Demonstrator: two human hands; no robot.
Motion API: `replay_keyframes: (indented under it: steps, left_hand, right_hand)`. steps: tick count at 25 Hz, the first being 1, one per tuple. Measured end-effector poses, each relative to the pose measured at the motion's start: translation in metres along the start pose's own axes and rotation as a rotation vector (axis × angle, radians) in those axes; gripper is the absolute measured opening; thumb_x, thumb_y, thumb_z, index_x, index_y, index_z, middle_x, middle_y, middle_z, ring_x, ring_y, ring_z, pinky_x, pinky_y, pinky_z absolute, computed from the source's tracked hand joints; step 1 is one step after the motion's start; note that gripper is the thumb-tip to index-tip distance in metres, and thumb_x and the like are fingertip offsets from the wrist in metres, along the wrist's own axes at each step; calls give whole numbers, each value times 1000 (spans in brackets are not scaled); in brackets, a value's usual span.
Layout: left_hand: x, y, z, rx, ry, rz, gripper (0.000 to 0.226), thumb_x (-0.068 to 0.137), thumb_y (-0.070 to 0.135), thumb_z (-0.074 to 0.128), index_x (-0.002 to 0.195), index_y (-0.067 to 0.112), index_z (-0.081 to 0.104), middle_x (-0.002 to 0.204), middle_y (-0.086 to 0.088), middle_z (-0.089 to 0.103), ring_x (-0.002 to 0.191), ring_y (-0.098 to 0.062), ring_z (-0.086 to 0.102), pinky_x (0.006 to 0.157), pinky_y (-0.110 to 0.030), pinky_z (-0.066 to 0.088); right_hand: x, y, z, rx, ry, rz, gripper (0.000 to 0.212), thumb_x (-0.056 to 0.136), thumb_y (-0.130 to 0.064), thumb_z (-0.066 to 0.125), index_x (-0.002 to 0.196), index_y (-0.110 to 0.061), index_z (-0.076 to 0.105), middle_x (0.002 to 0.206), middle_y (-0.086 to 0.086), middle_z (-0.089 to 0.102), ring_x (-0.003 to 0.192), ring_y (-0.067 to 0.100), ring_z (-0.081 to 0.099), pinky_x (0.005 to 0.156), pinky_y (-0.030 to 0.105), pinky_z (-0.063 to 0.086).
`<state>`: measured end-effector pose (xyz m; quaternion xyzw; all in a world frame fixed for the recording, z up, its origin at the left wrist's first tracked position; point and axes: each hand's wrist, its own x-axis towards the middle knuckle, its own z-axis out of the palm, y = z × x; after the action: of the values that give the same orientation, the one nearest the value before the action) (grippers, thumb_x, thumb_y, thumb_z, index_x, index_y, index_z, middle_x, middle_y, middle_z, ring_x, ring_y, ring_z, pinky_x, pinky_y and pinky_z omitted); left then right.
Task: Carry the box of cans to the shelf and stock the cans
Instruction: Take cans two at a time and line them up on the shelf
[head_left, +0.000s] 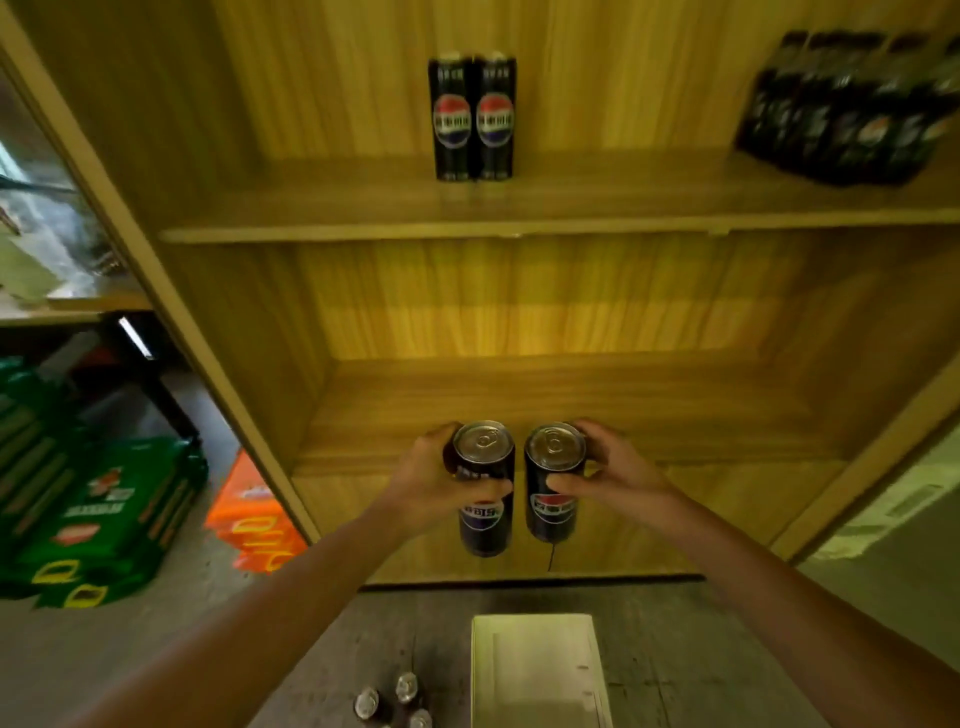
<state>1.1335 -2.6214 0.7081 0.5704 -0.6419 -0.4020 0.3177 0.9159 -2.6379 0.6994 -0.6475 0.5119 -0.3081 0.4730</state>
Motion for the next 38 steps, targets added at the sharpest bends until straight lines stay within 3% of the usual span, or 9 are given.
replay_keyframes:
  steps: [4,8,13,16,22,25,30,34,38]
  left_hand:
    - [-4,99,-61,3,64,64,58,61,22,83,113,15,59,111,1,67,105,-14,61,94,-32,50]
    - [-5,161,-104,-28,102,75,56,63,21,82,114,13,59,116,-3,66,108,-18,60,92,-31,48]
    - [10,196,-136,-13,149,76,60,64,22,80,119,14,56,121,-8,64,116,-23,57,91,-30,45]
    - [32,210,-149,-40,191,86,60,63,19,81,118,12,57,120,-9,64,114,-24,58,96,-36,47]
    - [106,230,-159,-87,265,92,60,68,9,77,124,8,53,123,-12,62,111,-22,59,81,-24,45]
    - [149,230,-166,-52,284,70,63,66,13,79,123,10,54,124,-10,62,115,-23,58,89,-30,48]
    - [212,222,-180,-32,299,15,62,67,14,78,124,9,53,126,-11,61,117,-24,57,93,-31,47]
    - [250,215,-181,-43,383,-38,79,65,17,81,131,7,41,133,-12,54,122,-26,52,88,-29,45]
    - [273,206,-179,-87,397,-73,73,67,13,80,127,3,39,131,-16,53,120,-29,53,82,-28,44]
  right_hand:
    - [-4,-112,-33,-19,65,-85,52,69,-18,75,116,-21,52,115,-5,60,113,15,54,97,39,47]
    - [-7,-186,-48,-36,125,-155,46,73,-18,72,113,-23,53,117,-3,59,118,20,52,96,36,45]
    - [6,-238,-58,-5,157,-177,55,79,-17,66,129,-16,43,132,8,52,121,24,49,63,21,47]
    - [29,-255,-70,-8,169,-205,52,81,-19,63,128,-16,43,130,9,54,108,21,55,56,20,46]
    - [113,-262,-97,-19,157,-206,54,81,-20,63,129,-15,40,129,9,54,89,17,60,53,19,48]
    - [158,-266,-110,-37,114,-232,53,82,-17,62,130,-13,39,131,7,52,80,4,55,47,11,47]
    - [225,-264,-116,-102,78,-228,51,83,-22,60,129,-15,41,128,8,55,68,3,55,45,12,46]
    - [264,-258,-121,-75,68,-218,50,84,-22,60,130,-15,40,128,9,55,69,6,56,44,12,44]
    - [285,-250,-122,-63,61,-215,50,85,-23,59,130,-15,39,131,8,53,81,9,59,46,12,46]
